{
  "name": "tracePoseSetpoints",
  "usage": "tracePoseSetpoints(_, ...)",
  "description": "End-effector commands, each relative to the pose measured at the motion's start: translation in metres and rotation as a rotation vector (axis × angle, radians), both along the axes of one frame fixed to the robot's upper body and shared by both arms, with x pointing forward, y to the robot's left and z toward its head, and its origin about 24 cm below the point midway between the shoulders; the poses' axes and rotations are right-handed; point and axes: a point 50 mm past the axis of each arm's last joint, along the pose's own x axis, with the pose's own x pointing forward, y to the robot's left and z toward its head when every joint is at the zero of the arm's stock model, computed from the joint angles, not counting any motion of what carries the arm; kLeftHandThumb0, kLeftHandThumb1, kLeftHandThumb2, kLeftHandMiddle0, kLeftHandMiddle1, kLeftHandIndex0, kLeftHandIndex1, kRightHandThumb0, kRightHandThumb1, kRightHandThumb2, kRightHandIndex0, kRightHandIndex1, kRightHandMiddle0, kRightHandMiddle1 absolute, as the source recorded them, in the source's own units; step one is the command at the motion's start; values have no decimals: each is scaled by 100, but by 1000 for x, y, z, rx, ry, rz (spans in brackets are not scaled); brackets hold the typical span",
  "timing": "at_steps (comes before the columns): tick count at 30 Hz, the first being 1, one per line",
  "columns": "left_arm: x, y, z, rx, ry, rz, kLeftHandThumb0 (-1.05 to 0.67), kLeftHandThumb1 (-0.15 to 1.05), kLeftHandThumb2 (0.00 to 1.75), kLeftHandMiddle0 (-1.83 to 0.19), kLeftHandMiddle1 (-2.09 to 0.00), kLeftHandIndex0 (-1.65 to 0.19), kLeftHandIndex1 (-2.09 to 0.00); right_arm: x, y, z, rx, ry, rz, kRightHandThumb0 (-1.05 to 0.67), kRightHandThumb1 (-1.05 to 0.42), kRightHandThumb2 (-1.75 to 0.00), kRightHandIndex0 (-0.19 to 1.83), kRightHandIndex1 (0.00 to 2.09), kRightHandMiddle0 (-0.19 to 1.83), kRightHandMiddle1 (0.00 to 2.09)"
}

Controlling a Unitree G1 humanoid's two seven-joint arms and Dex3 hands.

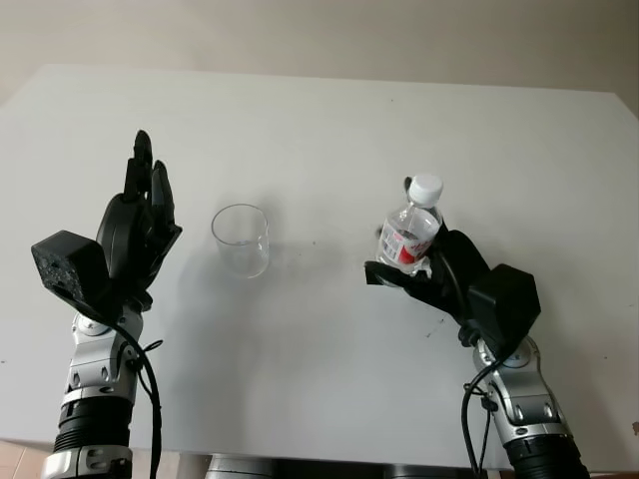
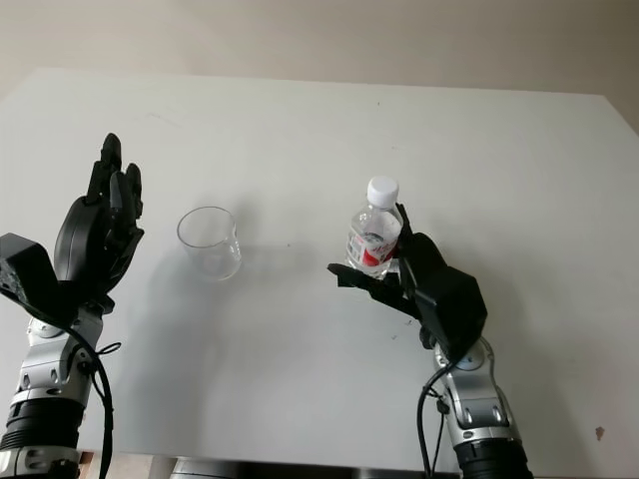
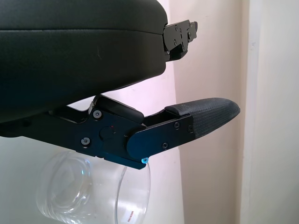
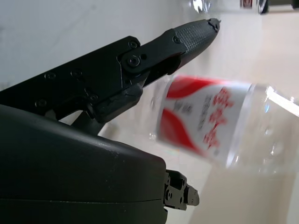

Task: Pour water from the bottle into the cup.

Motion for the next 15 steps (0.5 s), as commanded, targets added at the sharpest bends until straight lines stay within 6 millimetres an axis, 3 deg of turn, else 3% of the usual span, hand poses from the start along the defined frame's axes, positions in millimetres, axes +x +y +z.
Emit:
tracePoseSetpoints(1,4,-1,8,11,-29,-4,-78,105,72,19,0,19,0,3,-6,1,18,-26,-23,-96,-92,-6,-19,0,-19,0)
tracePoseSetpoints(15,2,-1,8,11,-43,-4,-77,105,72,19,0,19,0,8,-6,5,114,-101,-77,-96,-92,-5,-19,0,-19,0)
